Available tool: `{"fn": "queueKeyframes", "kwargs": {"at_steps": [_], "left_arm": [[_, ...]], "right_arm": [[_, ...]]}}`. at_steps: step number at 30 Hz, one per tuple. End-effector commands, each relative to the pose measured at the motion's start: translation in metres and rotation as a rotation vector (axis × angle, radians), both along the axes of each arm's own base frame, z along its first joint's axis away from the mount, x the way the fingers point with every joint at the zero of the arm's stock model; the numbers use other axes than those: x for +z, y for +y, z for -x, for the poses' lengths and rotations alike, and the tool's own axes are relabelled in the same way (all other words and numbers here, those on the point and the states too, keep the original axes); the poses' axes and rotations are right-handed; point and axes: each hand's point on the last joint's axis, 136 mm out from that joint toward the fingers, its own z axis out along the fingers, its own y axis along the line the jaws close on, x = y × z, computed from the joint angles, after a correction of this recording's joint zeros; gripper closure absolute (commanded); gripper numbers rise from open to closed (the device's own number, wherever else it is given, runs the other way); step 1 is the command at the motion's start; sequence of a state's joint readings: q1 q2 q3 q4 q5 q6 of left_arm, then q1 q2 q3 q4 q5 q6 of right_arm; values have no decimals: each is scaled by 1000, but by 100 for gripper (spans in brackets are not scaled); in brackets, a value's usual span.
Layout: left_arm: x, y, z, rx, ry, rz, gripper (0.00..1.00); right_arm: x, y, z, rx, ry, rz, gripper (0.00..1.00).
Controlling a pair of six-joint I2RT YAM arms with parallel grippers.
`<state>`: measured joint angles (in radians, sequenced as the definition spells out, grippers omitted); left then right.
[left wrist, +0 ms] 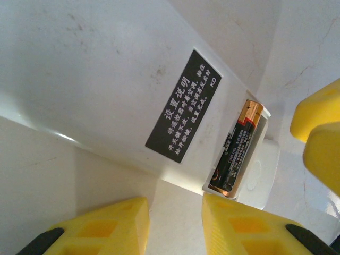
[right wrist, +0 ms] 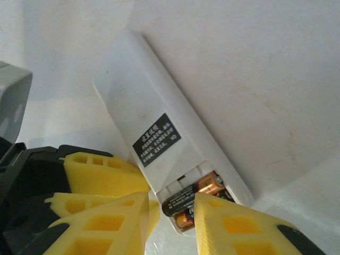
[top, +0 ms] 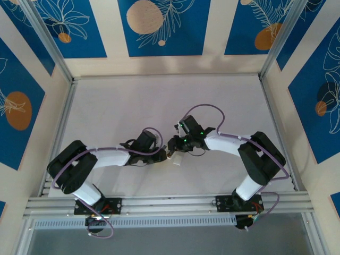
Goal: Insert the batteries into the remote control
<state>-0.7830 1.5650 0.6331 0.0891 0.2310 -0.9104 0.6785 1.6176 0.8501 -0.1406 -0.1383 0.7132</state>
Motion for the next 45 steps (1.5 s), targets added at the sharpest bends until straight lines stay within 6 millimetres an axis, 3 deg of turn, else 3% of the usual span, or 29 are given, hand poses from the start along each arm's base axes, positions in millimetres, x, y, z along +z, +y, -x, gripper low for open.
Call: {"fn": "queueKeyframes", "kwargs": {"at_steps": [1,17,27,45], "left_arm": [[4,1,-5,17,-31,3,67],[55,-9,-15,-240,-320,-164,73],[44,-18,-20,-432,-419,-364,75],[21,-31,-18,-551,-386,-414,75]], "right_arm": [[-3,-8,8,-69,89,16,70],[-9,-34,2,-185,138,22,70],[-3,-55,4,-227,121,-9,70],[-9,-63,7,-243,135,-7,70]]}}
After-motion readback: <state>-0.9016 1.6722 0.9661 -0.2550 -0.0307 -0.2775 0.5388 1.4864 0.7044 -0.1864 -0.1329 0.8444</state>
